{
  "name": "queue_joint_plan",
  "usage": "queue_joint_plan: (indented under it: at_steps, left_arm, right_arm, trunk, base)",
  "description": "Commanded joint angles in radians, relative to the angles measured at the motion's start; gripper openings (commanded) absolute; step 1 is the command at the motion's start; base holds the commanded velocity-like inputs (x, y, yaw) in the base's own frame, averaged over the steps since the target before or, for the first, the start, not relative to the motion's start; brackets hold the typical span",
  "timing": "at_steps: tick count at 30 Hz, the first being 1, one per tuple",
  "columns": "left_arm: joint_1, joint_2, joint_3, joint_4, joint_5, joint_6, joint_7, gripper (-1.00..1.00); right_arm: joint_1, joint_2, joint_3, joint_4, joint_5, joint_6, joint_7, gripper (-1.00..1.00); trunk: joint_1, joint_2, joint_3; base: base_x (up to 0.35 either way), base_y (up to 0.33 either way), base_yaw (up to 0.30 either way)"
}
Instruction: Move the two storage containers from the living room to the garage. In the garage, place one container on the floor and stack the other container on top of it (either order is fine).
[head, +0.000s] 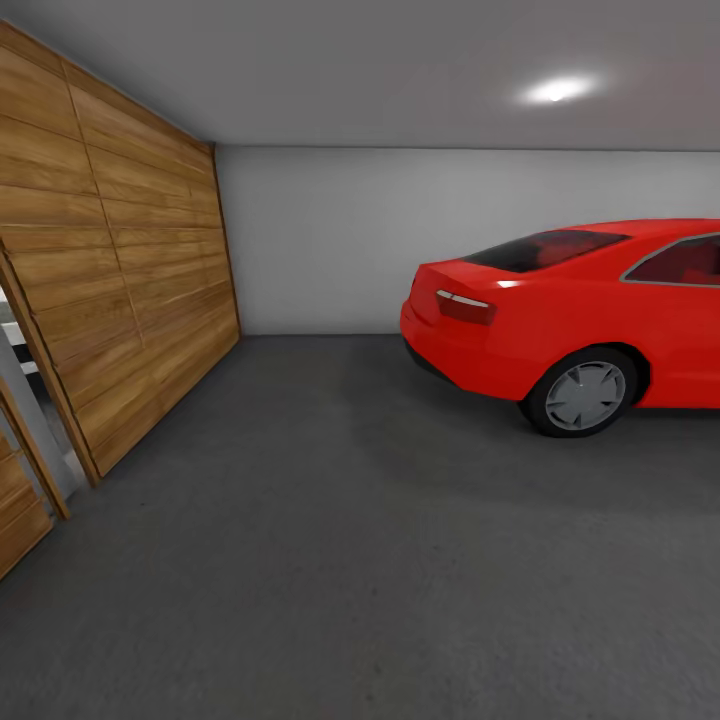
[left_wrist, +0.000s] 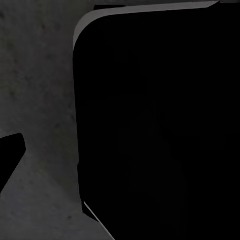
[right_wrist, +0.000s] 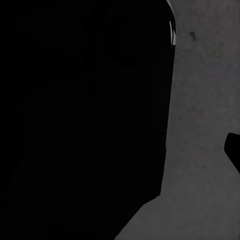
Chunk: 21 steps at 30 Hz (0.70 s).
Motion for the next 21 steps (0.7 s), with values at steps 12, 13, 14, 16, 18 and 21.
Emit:
queue_joint_plan:
  at_steps: [12, 13, 14, 16, 18, 21]
  left_arm:
    - [0.0, 0.0, -0.001, -0.001, 0.0, -0.003, 0.0, 1.0]
    - [0.0, 0.0, 0.0, -0.001, 0.0, -0.003, 0.0, 1.0]
    - [0.0, 0.0, 0.0, -0.001, 0.0, -0.003, 0.0, 1.0]
    - [0.0, 0.0, 0.001, -0.001, 0.0, -0.003, 0.0, 1.0]
    - [0.0, 0.0, 0.001, -0.001, 0.0, -0.003, 0.0, 1.0]
    - [0.0, 0.0, 0.0, -0.001, 0.0, -0.003, 0.0, 1.0]
  right_arm:
    - [0.0, -0.002, -0.002, 0.001, -0.002, -0.049, 0.0, 1.0]
    - [0.0, -0.002, -0.002, 0.001, -0.002, -0.05, 0.0, 1.0]
    - [0.0, -0.002, -0.002, 0.001, -0.002, -0.05, 0.0, 1.0]
    - [0.0, -0.002, -0.002, 0.001, -0.002, -0.052, 0.0, 1.0]
    - [0.0, -0.002, -0.002, 0.001, -0.002, -0.052, 0.0, 1.0]
    - [0.0, -0.002, -0.002, 0.001, -0.002, -0.052, 0.0, 1.0]
  trunk:
    - [0.0, 0.0, -0.001]
    - [0.0, 0.0, -0.001]
    - [0.0, 0.0, -0.001]
    - [0.0, 0.0, -0.001]
    - [0.0, 0.0, -0.001]
    - [0.0, 0.0, -0.001]
  base:
    - [0.0, 0.0, -0.165]
    - [0.0, 0.0, -0.247]
    - [0.0, 0.0, -0.248]
    - [0.0, 0.0, -0.249]
    - [0.0, 0.0, -0.25]
    - [0.0, 0.0, -0.251]
